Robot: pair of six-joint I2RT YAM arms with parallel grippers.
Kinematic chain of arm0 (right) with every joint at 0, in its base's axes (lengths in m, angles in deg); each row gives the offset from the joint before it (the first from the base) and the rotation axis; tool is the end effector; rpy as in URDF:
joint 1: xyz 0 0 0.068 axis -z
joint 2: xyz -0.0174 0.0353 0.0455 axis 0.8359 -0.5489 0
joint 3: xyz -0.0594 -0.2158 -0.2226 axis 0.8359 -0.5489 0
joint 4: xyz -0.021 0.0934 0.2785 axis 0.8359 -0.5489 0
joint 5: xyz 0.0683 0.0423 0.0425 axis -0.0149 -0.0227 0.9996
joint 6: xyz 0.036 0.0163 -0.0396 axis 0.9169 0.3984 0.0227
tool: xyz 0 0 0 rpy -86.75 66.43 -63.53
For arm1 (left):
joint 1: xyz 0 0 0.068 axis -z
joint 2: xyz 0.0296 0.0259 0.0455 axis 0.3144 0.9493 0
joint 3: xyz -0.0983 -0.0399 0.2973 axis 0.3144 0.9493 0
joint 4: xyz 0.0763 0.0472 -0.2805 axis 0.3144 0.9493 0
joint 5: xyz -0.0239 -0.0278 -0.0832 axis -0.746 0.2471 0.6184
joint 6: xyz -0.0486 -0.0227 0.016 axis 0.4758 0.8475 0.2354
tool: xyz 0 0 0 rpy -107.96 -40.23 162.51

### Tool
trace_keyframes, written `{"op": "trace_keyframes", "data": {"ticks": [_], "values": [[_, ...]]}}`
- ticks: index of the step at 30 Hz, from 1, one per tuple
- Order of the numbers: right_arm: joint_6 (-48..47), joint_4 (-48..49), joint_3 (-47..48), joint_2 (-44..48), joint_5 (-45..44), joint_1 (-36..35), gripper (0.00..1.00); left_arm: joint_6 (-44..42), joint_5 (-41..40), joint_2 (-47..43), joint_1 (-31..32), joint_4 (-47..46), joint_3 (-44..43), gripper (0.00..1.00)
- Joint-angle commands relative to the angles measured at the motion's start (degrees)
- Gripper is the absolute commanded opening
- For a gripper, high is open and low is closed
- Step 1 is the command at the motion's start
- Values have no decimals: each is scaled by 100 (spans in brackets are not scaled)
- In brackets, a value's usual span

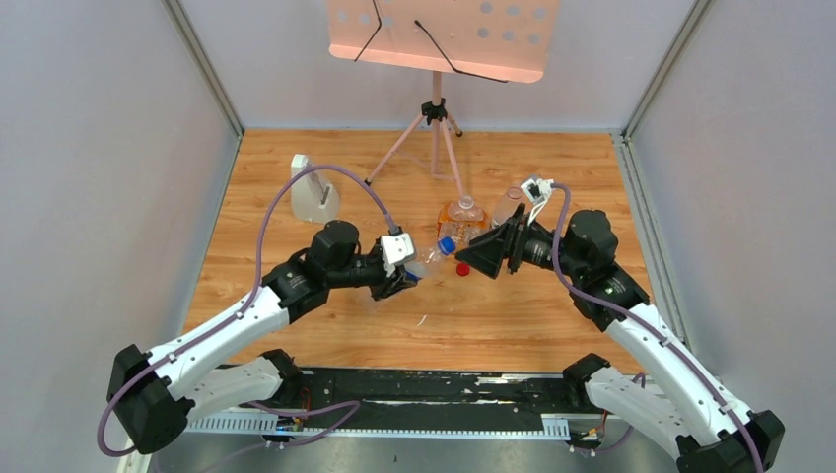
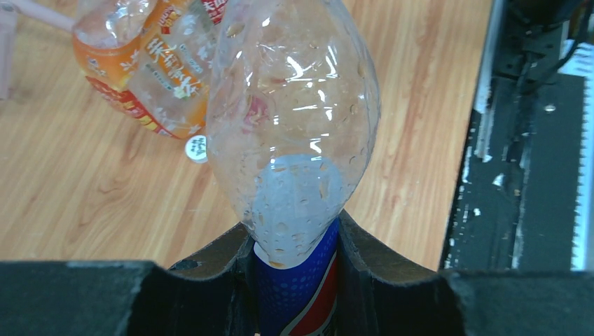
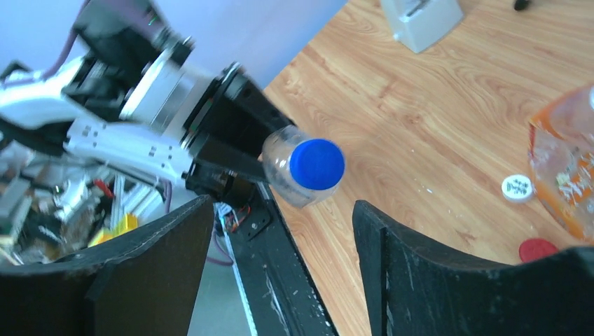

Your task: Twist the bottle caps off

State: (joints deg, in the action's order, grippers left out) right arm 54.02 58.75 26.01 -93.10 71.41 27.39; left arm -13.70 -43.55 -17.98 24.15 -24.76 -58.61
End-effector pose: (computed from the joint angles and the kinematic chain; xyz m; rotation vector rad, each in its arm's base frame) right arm 0.1585 0.1165 0.3730 -0.5383 1.7676 1.3043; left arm 0.1597 -0.1716 0.3136 1.2256 1.6832 -0.8496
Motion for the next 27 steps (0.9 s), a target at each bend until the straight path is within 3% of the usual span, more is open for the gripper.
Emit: {"op": "trace_keyframes", "data": {"ticks": [1, 5, 10, 21, 27], "values": [[1066, -232, 292, -137, -942, 12, 72, -507, -1385, -175, 509, -306, -29, 0], [1648, -234, 334, -408, -1048, 14, 68, -717, -1931, -378, 765, -584, 156, 0], [1863, -190, 469, -730, -713, 10, 61, -979, -2065, -501, 867, -715, 312, 0], [2321, 237, 408, -1027, -356, 14, 62, -1107, -2089, -386, 889, -614, 312, 0], [2313, 271, 523, -1337, 42, 13, 50, -1132, -2082, -350, 915, -610, 280, 0]]}}
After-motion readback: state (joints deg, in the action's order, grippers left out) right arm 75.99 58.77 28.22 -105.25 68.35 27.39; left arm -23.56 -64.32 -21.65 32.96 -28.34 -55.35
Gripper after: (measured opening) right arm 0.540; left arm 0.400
